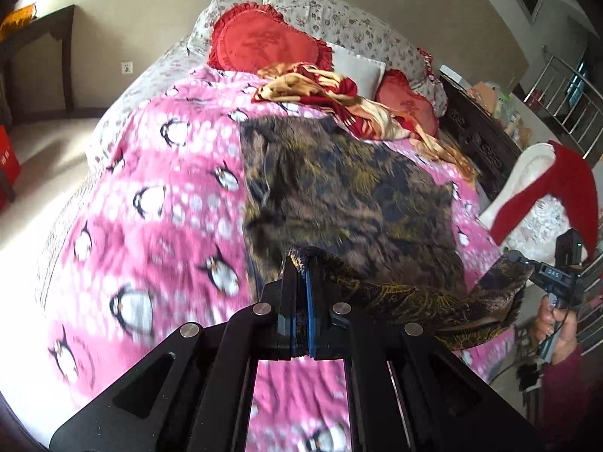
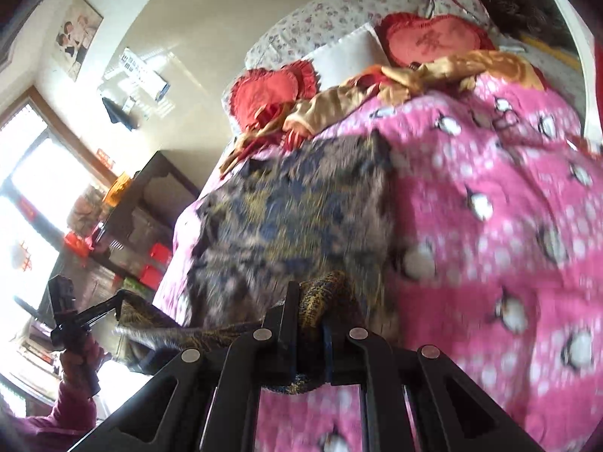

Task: Fold small clothes

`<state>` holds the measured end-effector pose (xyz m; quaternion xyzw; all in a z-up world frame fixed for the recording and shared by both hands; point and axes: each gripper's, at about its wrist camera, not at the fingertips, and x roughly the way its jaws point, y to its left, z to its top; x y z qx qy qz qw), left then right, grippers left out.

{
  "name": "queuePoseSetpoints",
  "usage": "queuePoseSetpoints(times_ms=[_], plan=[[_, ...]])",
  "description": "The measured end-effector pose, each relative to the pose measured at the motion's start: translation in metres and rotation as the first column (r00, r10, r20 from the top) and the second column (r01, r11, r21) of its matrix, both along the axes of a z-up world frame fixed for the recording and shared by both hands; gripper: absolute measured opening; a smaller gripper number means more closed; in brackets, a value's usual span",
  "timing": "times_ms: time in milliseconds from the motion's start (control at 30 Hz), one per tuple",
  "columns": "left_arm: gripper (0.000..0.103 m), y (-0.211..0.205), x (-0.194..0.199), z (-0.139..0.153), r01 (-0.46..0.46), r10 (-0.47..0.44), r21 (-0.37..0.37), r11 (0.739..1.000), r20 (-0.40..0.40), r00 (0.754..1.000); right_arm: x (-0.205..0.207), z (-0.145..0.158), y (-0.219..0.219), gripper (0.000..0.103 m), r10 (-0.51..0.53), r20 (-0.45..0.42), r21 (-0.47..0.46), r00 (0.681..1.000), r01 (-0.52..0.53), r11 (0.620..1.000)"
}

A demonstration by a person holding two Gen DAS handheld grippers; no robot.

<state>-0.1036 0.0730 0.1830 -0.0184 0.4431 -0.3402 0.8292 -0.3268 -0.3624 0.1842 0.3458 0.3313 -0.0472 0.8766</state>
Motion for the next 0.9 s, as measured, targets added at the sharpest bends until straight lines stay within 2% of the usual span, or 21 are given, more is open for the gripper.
queuePoseSetpoints(times_ms=[133,333,667,767,900], plan=[[0.002,-0.02,0.022,-0.002,-0.04,0.037,0.056,0.998,0.054,0.998,0.021,0.001,-0.014,0.009,-0.029,-0.001,-0.019,1.0,0.029,0.999],[0.002,-0.044,0.044,-0.012,-0.052,0.041,0.116,0.992,0.098,0.994,0.039,-0.008,-0.029,0.009,-0.085,-0.03,-0.045,0.996,0.083,0.996],[0.002,-0.079,0.091,-0.009,-0.079,0.062,0.13,0.988,0.128,0.99,0.083,-0.003,-0.057,0.009,-0.11,-0.048,-0.081,0.993,0.106,0.991],[0.003,-0.092,0.115,-0.012,-0.088,0.071,0.143,0.986,0.123,0.99,0.101,-0.005,-0.072,0.009,-0.122,-0.055,-0.071,0.991,0.118,0.991],[0.002,-0.11,0.154,-0.026,-0.119,0.109,0.148,0.982,0.079,0.991,0.132,-0.02,-0.091,0.009,-0.147,-0.097,-0.069,0.984,0.141,0.988]])
